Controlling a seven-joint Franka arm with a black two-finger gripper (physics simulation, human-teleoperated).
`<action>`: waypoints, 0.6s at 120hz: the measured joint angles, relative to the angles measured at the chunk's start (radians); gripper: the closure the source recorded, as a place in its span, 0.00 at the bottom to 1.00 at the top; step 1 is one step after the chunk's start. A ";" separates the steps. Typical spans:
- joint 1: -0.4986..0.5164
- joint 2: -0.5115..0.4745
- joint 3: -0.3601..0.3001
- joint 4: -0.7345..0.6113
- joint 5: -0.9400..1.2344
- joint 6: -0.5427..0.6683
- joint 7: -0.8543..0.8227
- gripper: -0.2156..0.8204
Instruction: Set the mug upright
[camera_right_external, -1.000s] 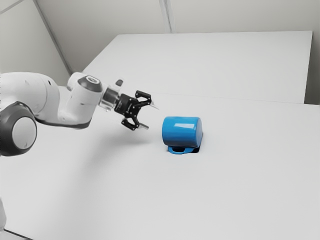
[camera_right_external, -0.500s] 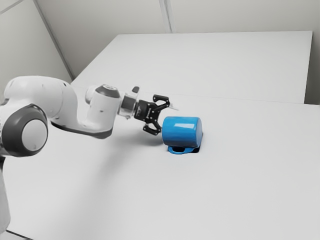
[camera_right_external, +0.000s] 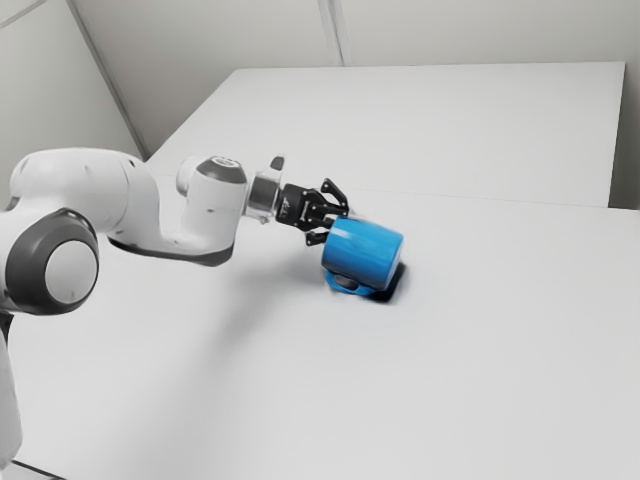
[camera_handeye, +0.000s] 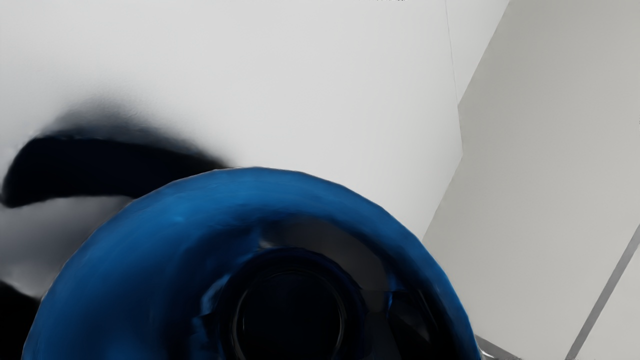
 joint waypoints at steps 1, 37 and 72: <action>-0.001 0.000 0.000 0.004 0.004 0.000 -0.001 0.86; -0.019 -0.102 0.006 0.016 0.269 0.005 -0.041 0.89; -0.037 -0.348 0.008 -0.203 0.987 0.046 -0.135 0.90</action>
